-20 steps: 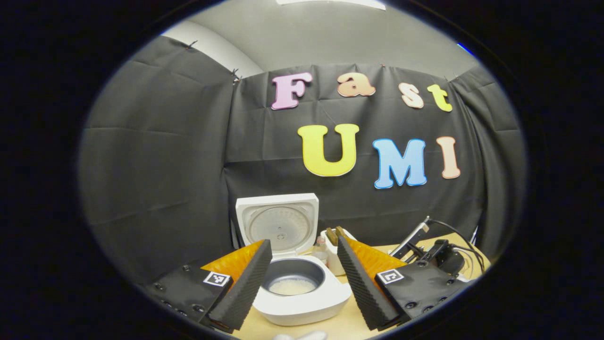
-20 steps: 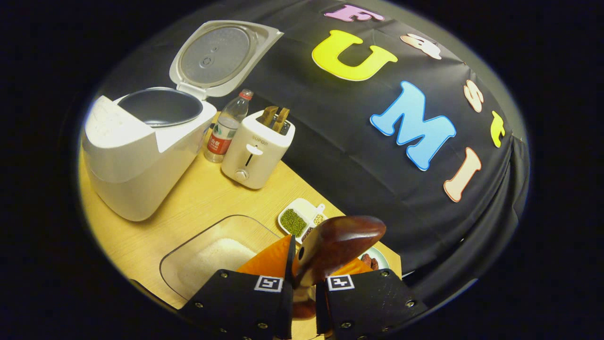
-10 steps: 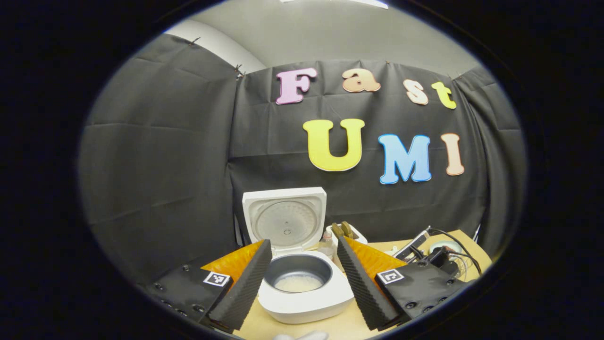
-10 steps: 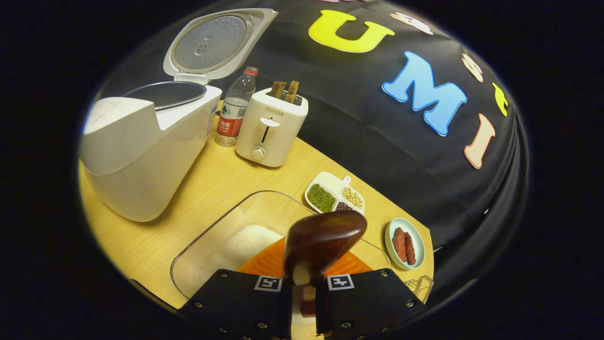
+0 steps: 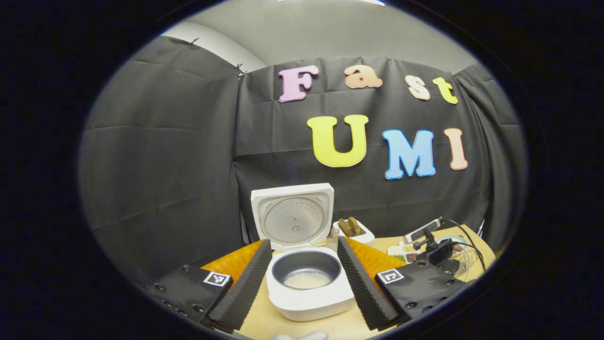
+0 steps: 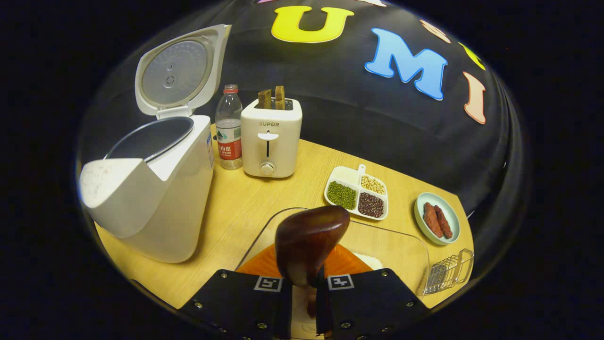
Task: Close the left gripper, press the button to open the rice cooker; take a wooden spoon from the chopstick holder with the right hand, scoop a spoonful of rice and pour it into the rice cooker, then put the wooden spoon back into the chopstick holder.
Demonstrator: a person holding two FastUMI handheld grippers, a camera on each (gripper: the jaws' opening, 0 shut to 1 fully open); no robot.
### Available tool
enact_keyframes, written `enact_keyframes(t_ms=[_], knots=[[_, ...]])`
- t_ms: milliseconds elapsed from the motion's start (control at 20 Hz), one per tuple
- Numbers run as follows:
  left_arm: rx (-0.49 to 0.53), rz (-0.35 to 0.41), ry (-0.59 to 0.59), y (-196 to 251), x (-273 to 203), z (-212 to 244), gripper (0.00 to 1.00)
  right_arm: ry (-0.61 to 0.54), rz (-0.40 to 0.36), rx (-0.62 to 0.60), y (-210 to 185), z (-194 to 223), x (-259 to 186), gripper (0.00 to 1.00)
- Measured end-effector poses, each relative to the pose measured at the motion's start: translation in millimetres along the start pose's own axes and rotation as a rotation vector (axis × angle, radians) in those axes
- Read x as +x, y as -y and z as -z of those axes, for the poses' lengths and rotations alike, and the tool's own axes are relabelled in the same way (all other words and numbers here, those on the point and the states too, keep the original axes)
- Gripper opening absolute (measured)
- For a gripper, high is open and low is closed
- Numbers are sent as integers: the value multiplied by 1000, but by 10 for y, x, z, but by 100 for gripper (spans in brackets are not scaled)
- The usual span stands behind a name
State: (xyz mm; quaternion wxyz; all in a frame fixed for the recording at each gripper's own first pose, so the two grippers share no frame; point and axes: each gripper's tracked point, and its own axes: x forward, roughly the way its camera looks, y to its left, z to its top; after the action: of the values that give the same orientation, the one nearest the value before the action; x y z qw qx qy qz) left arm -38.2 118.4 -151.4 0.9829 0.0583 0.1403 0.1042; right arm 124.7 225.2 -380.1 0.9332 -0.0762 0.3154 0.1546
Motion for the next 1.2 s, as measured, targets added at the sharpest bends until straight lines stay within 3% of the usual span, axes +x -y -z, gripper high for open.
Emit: enact_keyframes(t_ms=[650, 1200], knots=[[26, -4, 3, -10, -48, -53, 95, -29, -283, 725, -9, -81, -14, 21], [35, 12, 35, 126, -49, -261, 99, 70, -462, 1118, 403, -301, -287, 20]])
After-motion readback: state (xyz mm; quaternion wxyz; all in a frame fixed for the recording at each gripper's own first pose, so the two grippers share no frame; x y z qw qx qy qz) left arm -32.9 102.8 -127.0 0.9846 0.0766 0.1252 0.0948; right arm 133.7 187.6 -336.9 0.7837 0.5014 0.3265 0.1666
